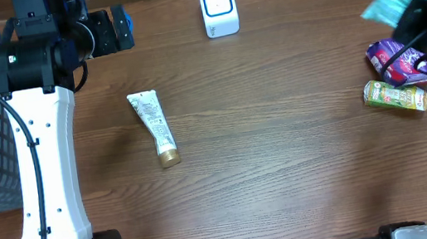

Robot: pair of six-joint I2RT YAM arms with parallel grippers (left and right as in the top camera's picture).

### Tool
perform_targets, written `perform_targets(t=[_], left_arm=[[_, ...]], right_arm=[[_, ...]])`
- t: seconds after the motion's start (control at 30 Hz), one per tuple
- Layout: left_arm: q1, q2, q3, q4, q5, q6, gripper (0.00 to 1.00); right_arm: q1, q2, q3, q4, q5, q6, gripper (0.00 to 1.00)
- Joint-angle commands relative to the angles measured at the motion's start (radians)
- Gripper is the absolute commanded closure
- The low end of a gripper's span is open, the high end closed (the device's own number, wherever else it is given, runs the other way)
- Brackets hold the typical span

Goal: Scan the item barcode
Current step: 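Carry the wipes pack to the table's right edge and release, then move the right gripper to the white tube and grasp it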

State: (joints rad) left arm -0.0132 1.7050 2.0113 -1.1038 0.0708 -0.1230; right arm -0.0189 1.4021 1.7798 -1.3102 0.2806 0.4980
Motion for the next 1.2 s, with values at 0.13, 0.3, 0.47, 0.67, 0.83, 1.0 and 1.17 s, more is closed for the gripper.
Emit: perform_targets(t=[0.13, 0.3, 0.47, 0.67, 0.83, 1.0, 1.17], left_arm=[[0.002, 0.008, 0.013, 0.0, -0.003, 0.018, 0.0], [0.0, 0.008, 0.013, 0.0, -0.003, 0.018, 0.0], [-0.002, 0.008, 0.013, 0.0, -0.003, 0.018, 0.0], [0.0, 0.008, 0.013, 0.0, -0.003, 0.018, 0.0], [0.0, 0.008, 0.013, 0.0, -0.003, 0.018, 0.0], [0.0, 0.008, 0.013, 0.0, -0.003, 0.018, 0.0], [0.0, 0.008, 0.013, 0.001, -0.003, 0.018, 0.0]], right_arm=[[-0.147, 0.054, -0.327, 0.229, -0.146, 0.106, 0.96], [-0.206, 0.121, -0.493, 0.417, -0.147, 0.108, 0.96], [-0.266, 0.173, -0.525, 0.467, -0.144, 0.108, 0.93], [-0.333, 0.171, -0.479, 0.452, -0.166, 0.105, 0.01], [-0.314, 0.169, -0.325, 0.369, -0.261, 0.039, 0.0], [-0.193, 0.169, -0.224, 0.384, -0.577, -0.128, 0.0], [0.002, 0.193, -0.225, 0.435, -0.66, -0.164, 0.0]])
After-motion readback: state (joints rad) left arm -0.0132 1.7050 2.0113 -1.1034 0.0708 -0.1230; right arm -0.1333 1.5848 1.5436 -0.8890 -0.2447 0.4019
